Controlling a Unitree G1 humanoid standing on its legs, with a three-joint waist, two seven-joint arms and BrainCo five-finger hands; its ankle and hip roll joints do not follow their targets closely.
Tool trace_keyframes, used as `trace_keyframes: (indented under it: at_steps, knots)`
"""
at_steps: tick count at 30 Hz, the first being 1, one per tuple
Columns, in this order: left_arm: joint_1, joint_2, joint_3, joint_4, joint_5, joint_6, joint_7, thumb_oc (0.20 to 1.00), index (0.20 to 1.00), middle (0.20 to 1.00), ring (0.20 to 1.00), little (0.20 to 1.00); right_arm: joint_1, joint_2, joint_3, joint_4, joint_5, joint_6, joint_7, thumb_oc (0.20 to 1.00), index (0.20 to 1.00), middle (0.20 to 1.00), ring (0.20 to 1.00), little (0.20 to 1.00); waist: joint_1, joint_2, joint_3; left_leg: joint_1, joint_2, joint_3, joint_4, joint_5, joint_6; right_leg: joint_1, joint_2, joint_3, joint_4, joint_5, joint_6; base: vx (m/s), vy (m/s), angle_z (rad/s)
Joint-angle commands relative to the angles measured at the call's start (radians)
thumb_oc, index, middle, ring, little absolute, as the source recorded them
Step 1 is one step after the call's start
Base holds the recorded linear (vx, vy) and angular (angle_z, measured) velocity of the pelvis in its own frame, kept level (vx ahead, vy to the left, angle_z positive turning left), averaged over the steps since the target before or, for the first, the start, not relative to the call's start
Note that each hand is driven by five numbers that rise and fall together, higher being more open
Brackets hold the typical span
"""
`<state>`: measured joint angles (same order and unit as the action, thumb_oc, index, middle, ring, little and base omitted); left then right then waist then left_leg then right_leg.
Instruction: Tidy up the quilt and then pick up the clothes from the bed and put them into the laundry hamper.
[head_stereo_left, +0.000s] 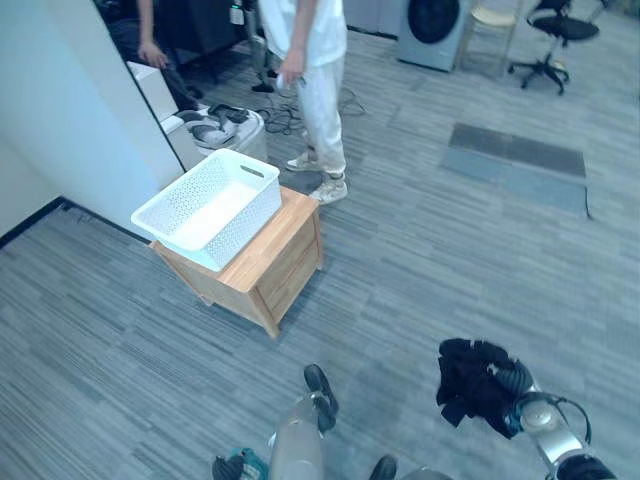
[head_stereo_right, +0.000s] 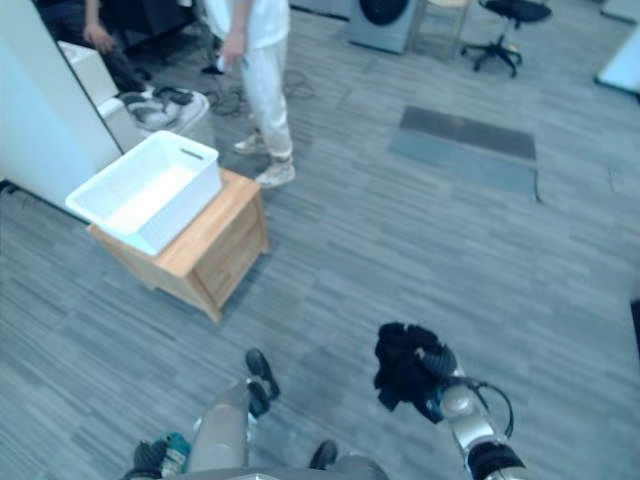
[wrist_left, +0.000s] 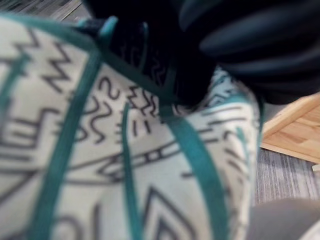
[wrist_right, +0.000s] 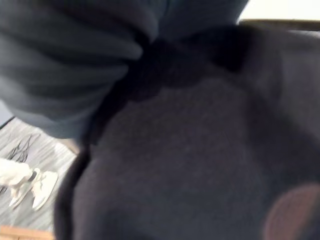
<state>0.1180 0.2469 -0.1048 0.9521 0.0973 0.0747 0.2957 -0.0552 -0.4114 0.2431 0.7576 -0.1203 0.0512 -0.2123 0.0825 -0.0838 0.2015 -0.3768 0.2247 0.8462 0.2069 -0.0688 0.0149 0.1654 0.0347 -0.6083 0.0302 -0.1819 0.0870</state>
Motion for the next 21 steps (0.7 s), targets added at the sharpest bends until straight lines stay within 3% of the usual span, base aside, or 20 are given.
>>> trace_keyframes:
  at_steps: [1,2,3,4,5,6,8,9,10,11,13,16,17,18,19,20,21]
  knots:
    - [-0.054,0.037,-0.017,0.005,0.037,0.002,-0.004,0.200,0.200,0.200,0.200,0.200,-0.040,-0.029,-0.033,-0.080,-0.070,-0.034,-0.006,0.200,0.200,0.200,0.200,0.200,-0.009,0.029,0.020,0.240,-0.011,-0.169,-0.086,0.043,-0.026,0.092,-0.219,0.031,0.227,0.056,0.088,0.55,0.329,1.25]
    - [-0.071,0.036,-0.028,0.025,0.038,0.007,-0.005,0.200,0.200,0.200,0.200,0.200,-0.041,-0.011,-0.027,-0.071,-0.080,-0.027,-0.004,0.200,0.200,0.200,0.200,0.200,-0.027,0.019,0.027,0.270,-0.055,-0.180,-0.110,0.020,0.000,0.064,-0.285,0.037,0.388,0.138,0.123,0.55,0.342,1.52]
    - [-0.073,0.036,-0.028,0.026,0.037,0.006,-0.005,0.200,0.200,0.200,0.200,0.200,-0.043,-0.010,-0.027,-0.070,-0.081,-0.027,-0.005,0.200,0.200,0.200,0.200,0.200,-0.029,0.015,0.027,0.270,-0.063,-0.180,-0.114,0.019,0.004,0.060,-0.293,0.037,0.397,0.137,0.128,0.34,0.210,1.42]
    - [-0.084,0.041,-0.033,0.043,0.039,0.016,-0.002,0.200,0.200,0.200,0.200,0.200,-0.051,0.009,-0.018,-0.071,-0.086,-0.017,0.000,0.200,0.200,0.200,0.200,0.200,-0.052,0.014,0.046,0.305,-0.094,-0.216,-0.149,0.006,0.027,-0.027,-0.327,0.105,0.541,0.194,0.138,0.27,0.112,0.94]
    - [-0.100,0.047,-0.036,0.049,0.033,0.016,0.004,0.200,0.200,0.200,0.200,0.200,-0.056,0.016,-0.011,-0.085,-0.084,-0.021,-0.001,0.200,0.200,0.200,0.200,0.200,-0.069,0.023,0.058,0.338,-0.100,-0.250,-0.185,-0.001,0.030,-0.096,-0.330,0.153,0.613,0.207,0.140,0.38,0.083,0.92]
    - [-0.112,0.050,-0.037,0.052,0.031,0.012,0.007,0.200,0.200,0.200,0.200,0.200,-0.056,0.021,-0.007,-0.099,-0.074,-0.028,0.001,0.200,0.200,0.200,0.200,0.200,-0.084,0.030,0.063,0.368,-0.113,-0.283,-0.218,-0.001,0.029,-0.159,-0.332,0.195,0.627,0.179,0.137,0.36,-0.043,1.18]
    - [-0.125,0.056,-0.051,0.044,0.038,0.000,0.011,0.200,0.200,0.200,0.200,0.200,-0.049,0.020,0.001,-0.140,-0.062,-0.039,0.009,0.200,0.200,0.200,0.200,0.200,-0.112,0.040,0.071,0.410,-0.119,-0.355,-0.267,0.008,0.011,-0.214,-0.320,0.239,0.506,0.120,0.110,0.51,-0.183,1.80]
    - [-0.126,0.058,-0.071,0.038,0.056,-0.008,0.006,0.200,0.200,0.200,0.200,0.200,-0.032,0.013,-0.002,-0.164,-0.052,-0.041,0.008,0.200,0.200,0.200,0.200,0.200,-0.134,0.044,0.065,0.439,-0.122,-0.426,-0.282,0.007,-0.018,-0.227,-0.284,0.301,0.268,0.071,0.090,0.62,-0.327,1.74]
    - [-0.130,0.062,-0.080,0.038,0.068,-0.011,0.005,0.200,0.200,0.200,0.200,0.200,-0.028,0.007,-0.006,-0.171,-0.048,-0.043,0.005,0.200,0.200,0.200,0.200,0.200,-0.147,0.041,0.064,0.446,-0.124,-0.464,-0.285,-0.001,-0.030,-0.229,-0.249,0.364,0.131,0.074,0.092,0.48,-0.273,1.36]
    - [-0.130,0.061,-0.080,0.038,0.068,-0.011,0.005,0.200,0.200,0.200,0.200,0.200,-0.027,0.006,-0.006,-0.172,-0.048,-0.043,0.005,0.200,0.200,0.200,0.200,0.200,-0.150,0.045,0.064,0.447,-0.119,-0.468,-0.284,-0.001,-0.031,-0.216,-0.243,0.358,0.112,0.083,0.091,0.27,-0.240,1.47]
    - [-0.147,0.073,-0.103,0.073,0.128,-0.015,-0.004,0.200,0.200,0.200,0.200,0.200,0.008,-0.013,-0.024,-0.172,-0.042,-0.041,0.005,0.200,0.200,0.200,0.200,0.200,-0.187,0.020,0.057,0.462,-0.137,-0.570,-0.268,-0.021,-0.045,-0.254,-0.186,0.549,-0.018,0.122,0.094,0.35,-0.254,1.77]
    - [-0.134,0.073,-0.104,0.081,0.130,-0.010,-0.006,0.200,0.200,0.200,0.200,0.200,-0.006,-0.018,-0.008,-0.189,-0.053,-0.041,0.011,0.200,0.200,0.200,0.200,0.200,-0.189,0.011,0.055,0.462,-0.142,-0.600,-0.188,-0.067,-0.045,-0.235,-0.179,0.540,0.007,0.136,0.082,0.32,-0.281,1.42]
    - [-0.128,0.065,-0.102,0.081,0.120,-0.014,-0.003,0.200,0.200,0.200,0.200,0.200,-0.021,-0.035,-0.010,-0.200,-0.063,-0.041,0.008,0.200,0.200,0.200,0.200,0.200,-0.195,0.010,0.067,0.414,-0.141,-0.632,-0.039,-0.094,-0.065,-0.198,-0.181,0.520,-0.024,0.144,0.065,0.31,-0.329,1.03]
    - [-0.124,0.060,-0.097,0.080,0.114,-0.016,0.000,0.200,0.200,0.200,0.200,0.200,-0.029,-0.044,-0.013,-0.200,-0.066,-0.040,0.004,0.200,0.200,0.200,0.200,0.200,-0.187,0.003,0.077,0.372,-0.132,-0.633,0.057,-0.075,-0.079,-0.170,-0.188,0.503,-0.046,0.139,0.053,0.25,-0.301,0.77]
    - [-0.122,0.056,-0.092,0.080,0.109,-0.013,0.005,0.200,0.200,0.200,0.200,0.200,-0.034,-0.049,-0.021,-0.198,-0.063,-0.038,-0.003,0.200,0.200,0.200,0.200,0.200,-0.188,-0.002,0.092,0.303,-0.096,-0.626,0.189,-0.049,-0.104,-0.136,-0.188,0.479,-0.065,0.134,0.037,0.14,-0.220,0.60]
    - [-0.120,0.052,-0.090,0.078,0.106,-0.013,0.008,0.200,0.200,0.200,0.200,0.200,-0.036,-0.050,-0.026,-0.194,-0.064,-0.034,-0.006,0.200,0.200,0.200,0.200,0.200,-0.184,-0.011,0.093,0.247,-0.067,-0.592,0.246,-0.013,-0.111,-0.110,-0.195,0.454,-0.079,0.127,0.029,0.16,-0.173,0.76]
    - [-0.115,0.048,-0.088,0.076,0.103,-0.012,0.008,0.200,0.200,0.200,0.200,0.200,-0.041,-0.050,-0.027,-0.187,-0.069,-0.030,-0.006,0.200,0.200,0.200,0.200,0.200,-0.182,-0.008,0.089,0.221,-0.036,-0.557,0.243,-0.011,-0.108,-0.087,-0.191,0.432,-0.094,0.120,0.024,0.24,-0.082,0.87]
